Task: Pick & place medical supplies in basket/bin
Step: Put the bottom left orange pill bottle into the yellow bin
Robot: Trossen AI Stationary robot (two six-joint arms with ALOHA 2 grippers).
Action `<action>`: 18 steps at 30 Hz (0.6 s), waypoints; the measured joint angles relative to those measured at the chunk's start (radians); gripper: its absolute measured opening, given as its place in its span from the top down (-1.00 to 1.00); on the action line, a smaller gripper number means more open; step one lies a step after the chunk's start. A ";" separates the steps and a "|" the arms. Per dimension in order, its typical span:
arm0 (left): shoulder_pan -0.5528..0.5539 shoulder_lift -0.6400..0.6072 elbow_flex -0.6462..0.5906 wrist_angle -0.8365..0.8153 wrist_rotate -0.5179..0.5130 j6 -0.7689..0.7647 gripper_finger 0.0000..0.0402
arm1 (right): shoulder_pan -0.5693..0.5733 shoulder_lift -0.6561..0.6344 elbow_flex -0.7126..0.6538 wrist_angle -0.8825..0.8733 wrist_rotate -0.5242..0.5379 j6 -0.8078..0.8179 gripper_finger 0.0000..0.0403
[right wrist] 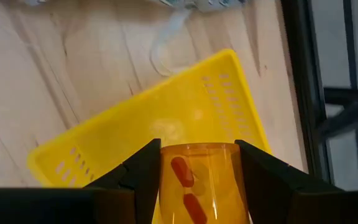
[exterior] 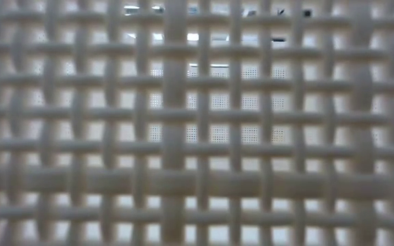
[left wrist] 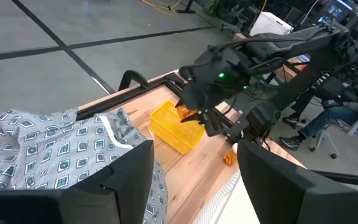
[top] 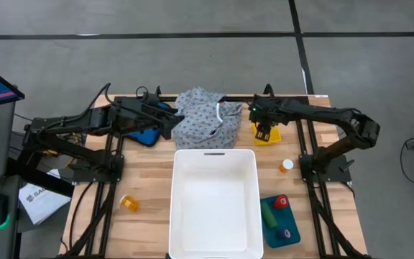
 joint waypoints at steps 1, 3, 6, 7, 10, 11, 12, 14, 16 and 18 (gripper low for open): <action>-0.005 0.000 0.000 0.000 0.000 0.000 -0.11 | -0.002 0.010 0.000 0.008 0.000 -0.016 0.11; -0.012 0.000 0.000 0.000 0.000 -0.001 -0.11 | -0.001 0.027 0.000 0.019 -0.002 -0.028 0.10; -0.022 0.000 0.000 -0.007 -0.004 -0.008 -0.11 | -0.001 0.056 0.000 0.031 -0.002 -0.066 0.10; -0.022 0.000 0.000 -0.012 -0.004 -0.009 -0.11 | -0.002 0.063 0.000 0.037 -0.001 -0.079 0.10; -0.022 0.000 0.000 -0.026 -0.004 -0.027 -0.11 | -0.002 0.089 0.000 0.055 0.002 -0.116 0.07; -0.022 0.000 0.000 -0.029 -0.004 -0.027 -0.11 | -0.002 0.095 0.000 0.060 0.002 -0.123 0.06; -0.022 0.000 0.000 -0.030 -0.004 -0.027 -0.11 | -0.002 0.100 0.000 0.066 0.002 -0.126 0.04; -0.022 0.000 0.000 -0.030 -0.004 -0.027 -0.11 | -0.002 0.110 0.001 0.079 0.005 -0.127 0.02; -0.022 0.000 0.000 -0.030 -0.004 -0.027 -0.11 | -0.002 0.111 0.000 0.086 0.010 -0.128 0.00; -0.022 0.000 0.000 -0.030 -0.004 -0.027 -0.11 | -0.001 0.116 0.002 0.104 0.030 -0.128 -0.02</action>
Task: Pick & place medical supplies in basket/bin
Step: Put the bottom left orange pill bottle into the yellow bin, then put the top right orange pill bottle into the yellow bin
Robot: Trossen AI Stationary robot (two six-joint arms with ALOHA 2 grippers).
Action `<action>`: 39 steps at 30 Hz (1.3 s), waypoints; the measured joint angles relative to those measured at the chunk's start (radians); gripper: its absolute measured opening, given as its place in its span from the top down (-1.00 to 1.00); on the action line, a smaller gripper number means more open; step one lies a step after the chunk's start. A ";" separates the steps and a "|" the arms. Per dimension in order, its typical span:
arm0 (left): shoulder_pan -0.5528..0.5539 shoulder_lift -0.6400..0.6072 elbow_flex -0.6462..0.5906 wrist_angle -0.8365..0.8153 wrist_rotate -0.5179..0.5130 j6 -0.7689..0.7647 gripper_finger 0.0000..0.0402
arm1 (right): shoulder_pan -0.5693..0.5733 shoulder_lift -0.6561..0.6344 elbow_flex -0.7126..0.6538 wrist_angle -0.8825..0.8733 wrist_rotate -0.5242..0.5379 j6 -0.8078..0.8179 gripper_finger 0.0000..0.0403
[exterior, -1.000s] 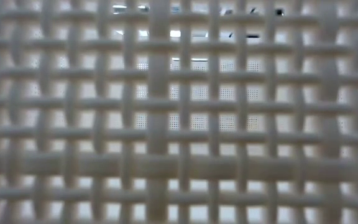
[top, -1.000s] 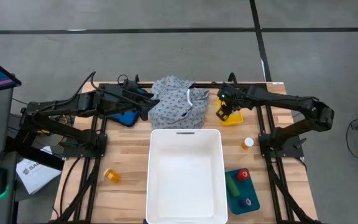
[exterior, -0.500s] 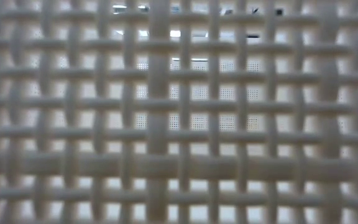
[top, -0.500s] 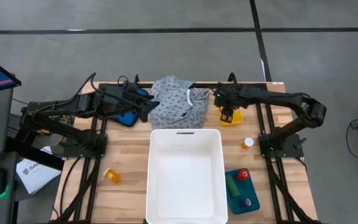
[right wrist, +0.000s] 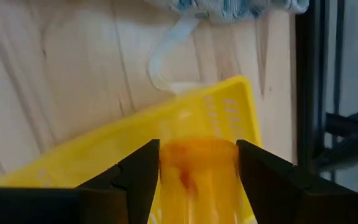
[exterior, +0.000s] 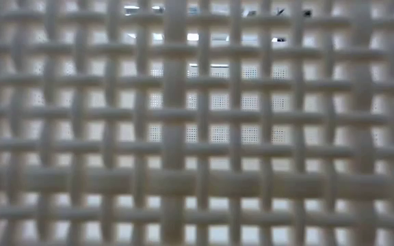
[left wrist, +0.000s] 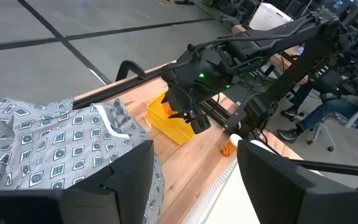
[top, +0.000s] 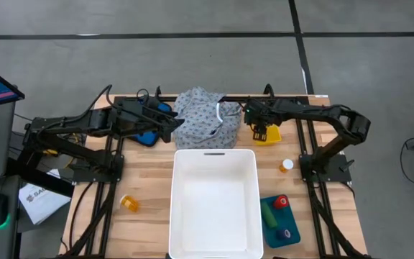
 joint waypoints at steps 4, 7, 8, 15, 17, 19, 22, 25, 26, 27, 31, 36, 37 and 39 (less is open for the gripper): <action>0.000 0.000 0.000 -0.002 0.000 0.000 -0.11 | 0.000 0.004 0.000 -0.002 0.032 -0.014 -0.07; 0.000 0.000 0.000 -0.002 0.000 0.000 -0.11 | -0.001 0.004 -0.001 0.011 0.043 -0.019 -0.09; 0.000 0.000 0.000 -0.002 0.000 0.000 -0.11 | 0.000 0.004 -0.001 0.013 0.054 -0.019 -0.10; 0.000 0.000 0.000 -0.002 0.000 0.000 -0.11 | 0.002 -0.057 0.004 -0.048 0.129 0.043 -0.10; 0.000 0.000 0.000 -0.002 0.000 0.000 -0.11 | 0.002 -0.104 0.012 -0.119 0.128 0.129 -0.10; 0.000 0.000 0.000 -0.002 0.000 0.000 -0.11 | 0.002 -0.168 0.020 -0.211 0.107 0.272 -0.10; 0.000 0.000 0.000 -0.002 0.000 0.000 -0.11 | 0.012 -0.286 0.022 -0.329 -0.013 0.574 -0.10; 0.000 0.000 0.000 0.000 0.000 0.001 -0.11 | 0.061 -0.424 0.009 -0.380 -0.117 0.882 -0.10; 0.000 0.000 0.000 0.002 0.000 0.001 -0.11 | 0.085 -0.467 0.002 -0.381 -0.134 0.971 -0.10; 0.000 0.000 0.000 0.006 0.001 0.002 -0.11 | 0.112 -0.507 -0.005 -0.383 -0.141 1.056 -0.10; 0.000 0.000 0.000 0.034 0.000 0.013 -0.11 | 0.227 -0.614 -0.024 -0.412 -0.142 1.332 -0.12; 0.000 0.000 0.000 0.073 0.001 0.032 -0.11 | 0.362 -0.656 -0.069 -0.486 -0.145 1.533 -0.25; 0.000 0.000 0.000 0.076 0.001 0.037 -0.11 | 0.385 -0.654 -0.076 -0.502 -0.144 1.556 -0.29; 0.000 0.000 0.000 0.082 0.001 0.049 -0.11 | 0.424 -0.636 -0.079 -0.543 -0.137 1.592 -0.37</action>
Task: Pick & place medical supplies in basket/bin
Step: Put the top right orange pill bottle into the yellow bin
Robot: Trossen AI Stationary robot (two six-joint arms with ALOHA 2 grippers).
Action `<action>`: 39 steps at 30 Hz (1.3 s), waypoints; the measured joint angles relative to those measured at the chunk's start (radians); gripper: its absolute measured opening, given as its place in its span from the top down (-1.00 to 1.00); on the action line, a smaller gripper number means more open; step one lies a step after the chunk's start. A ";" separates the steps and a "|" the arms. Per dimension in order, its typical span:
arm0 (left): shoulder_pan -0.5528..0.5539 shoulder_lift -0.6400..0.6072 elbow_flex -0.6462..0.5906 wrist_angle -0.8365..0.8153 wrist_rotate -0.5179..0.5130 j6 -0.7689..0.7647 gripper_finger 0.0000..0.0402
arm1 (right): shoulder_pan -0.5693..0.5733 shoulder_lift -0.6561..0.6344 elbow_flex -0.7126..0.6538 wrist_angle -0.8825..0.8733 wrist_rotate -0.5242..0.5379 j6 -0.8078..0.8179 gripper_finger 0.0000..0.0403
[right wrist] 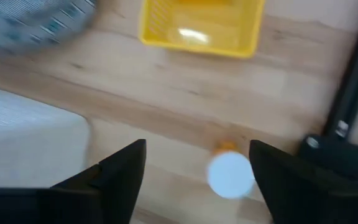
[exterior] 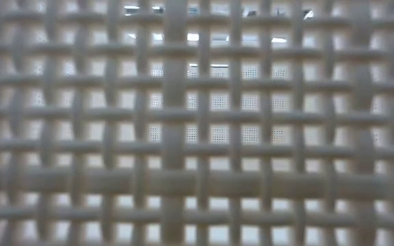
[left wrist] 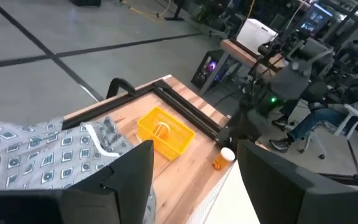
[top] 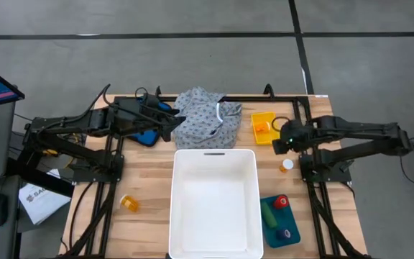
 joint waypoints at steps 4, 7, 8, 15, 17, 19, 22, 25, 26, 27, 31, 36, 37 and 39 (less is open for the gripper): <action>0.000 0.000 0.000 0.005 0.001 0.001 -0.11 | 0.044 0.055 -0.001 -0.063 0.000 0.040 -0.53; 0.000 0.000 0.000 0.005 0.003 0.001 -0.11 | 0.071 0.109 -0.001 -0.076 0.001 0.038 -0.62; -0.002 0.000 0.000 0.006 0.004 0.001 -0.11 | 0.083 0.125 -0.001 -0.077 0.000 0.036 -0.65; -0.029 0.000 0.000 0.006 0.005 0.001 -0.11 | 0.178 0.234 -0.001 -0.078 0.004 0.003 -0.70; -0.035 0.000 0.000 0.006 0.003 0.001 -0.11 | 0.193 0.256 -0.012 -0.071 0.008 -0.017 -0.70; -0.042 0.000 0.000 0.006 0.002 0.000 -0.11 | 0.205 0.264 -0.045 -0.061 0.007 -0.032 -0.69; -0.053 0.000 0.000 0.006 -0.001 -0.004 -0.11 | 0.218 0.265 -0.085 -0.058 -0.005 -0.033 -0.69; -0.059 0.000 0.000 0.006 -0.001 -0.020 -0.11 | 0.238 0.256 -0.088 -0.057 -0.005 -0.018 -0.69; -0.062 0.000 0.000 0.007 -0.001 -0.021 -0.11 | 0.244 0.250 -0.088 -0.053 -0.005 -0.007 -0.69; -0.066 0.000 0.000 0.008 -0.001 -0.021 -0.11 | 0.252 0.247 -0.088 -0.044 -0.007 0.007 -0.69; -0.072 0.002 0.000 0.026 -0.001 -0.021 -0.11 | 0.285 0.259 -0.088 -0.017 -0.007 0.044 -0.69; -0.072 0.024 0.000 0.067 -0.001 -0.022 -0.11 | 0.271 0.284 -0.132 0.018 -0.015 0.043 -0.69; -0.072 0.028 0.000 0.072 0.000 -0.022 -0.11 | 0.267 0.284 -0.147 0.027 -0.028 0.042 -0.69; -0.072 0.042 -0.001 0.084 0.006 -0.022 -0.11 | 0.264 0.282 -0.169 0.039 -0.035 0.043 -0.69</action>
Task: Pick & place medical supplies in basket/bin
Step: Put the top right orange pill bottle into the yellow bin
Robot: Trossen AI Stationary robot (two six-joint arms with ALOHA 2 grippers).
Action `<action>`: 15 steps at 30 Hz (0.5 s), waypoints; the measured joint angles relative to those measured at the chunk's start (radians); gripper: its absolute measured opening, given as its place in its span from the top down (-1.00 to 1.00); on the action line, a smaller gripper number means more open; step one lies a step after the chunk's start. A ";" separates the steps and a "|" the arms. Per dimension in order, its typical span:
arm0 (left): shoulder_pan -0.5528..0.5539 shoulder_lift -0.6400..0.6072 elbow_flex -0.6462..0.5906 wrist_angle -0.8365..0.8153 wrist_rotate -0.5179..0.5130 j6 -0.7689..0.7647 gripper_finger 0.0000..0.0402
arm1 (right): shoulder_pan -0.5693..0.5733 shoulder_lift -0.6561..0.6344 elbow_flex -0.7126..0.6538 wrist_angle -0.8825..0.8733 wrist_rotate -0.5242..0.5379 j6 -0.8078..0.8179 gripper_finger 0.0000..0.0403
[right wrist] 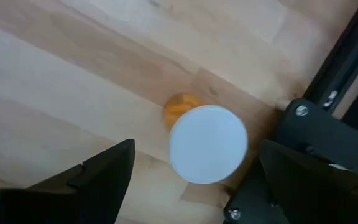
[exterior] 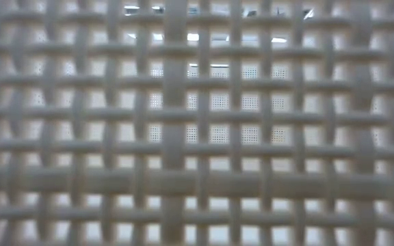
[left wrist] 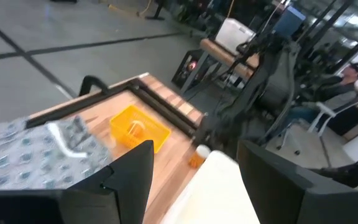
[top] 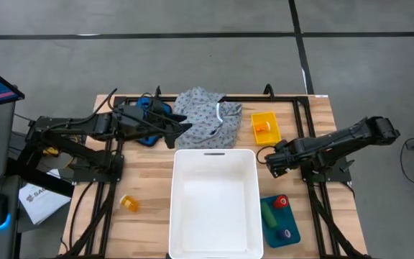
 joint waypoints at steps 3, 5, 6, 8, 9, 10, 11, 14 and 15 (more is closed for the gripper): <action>-0.007 0.018 0.000 0.013 0.002 0.000 -0.11 | 0.000 -0.006 -0.029 0.029 -0.008 0.000 -0.69; -0.011 0.031 0.000 0.027 0.009 0.000 -0.11 | 0.000 -0.005 -0.043 0.049 -0.008 0.000 -0.69; -0.012 0.037 0.000 0.028 0.013 0.000 -0.11 | 0.000 -0.004 -0.044 0.047 -0.007 0.000 -0.69; -0.013 0.050 0.000 0.039 0.027 -0.001 -0.11 | -0.003 0.000 -0.041 0.049 -0.007 0.000 -0.69; -0.013 0.054 0.000 0.041 0.032 -0.003 -0.11 | -0.006 0.001 -0.042 0.051 -0.007 0.000 -0.69; -0.013 0.058 0.000 0.040 0.038 -0.004 -0.11 | -0.008 0.000 -0.042 0.050 -0.007 0.000 -0.69; -0.013 0.063 0.000 0.044 0.038 -0.004 -0.11 | -0.008 0.000 -0.042 0.048 -0.006 0.001 -0.69; -0.013 0.065 0.000 0.046 0.042 -0.004 -0.11 | -0.017 0.000 -0.042 0.049 -0.006 0.001 -0.69; -0.013 0.065 0.000 0.052 0.042 -0.004 -0.11 | -0.019 0.000 -0.042 0.049 -0.006 0.001 -0.69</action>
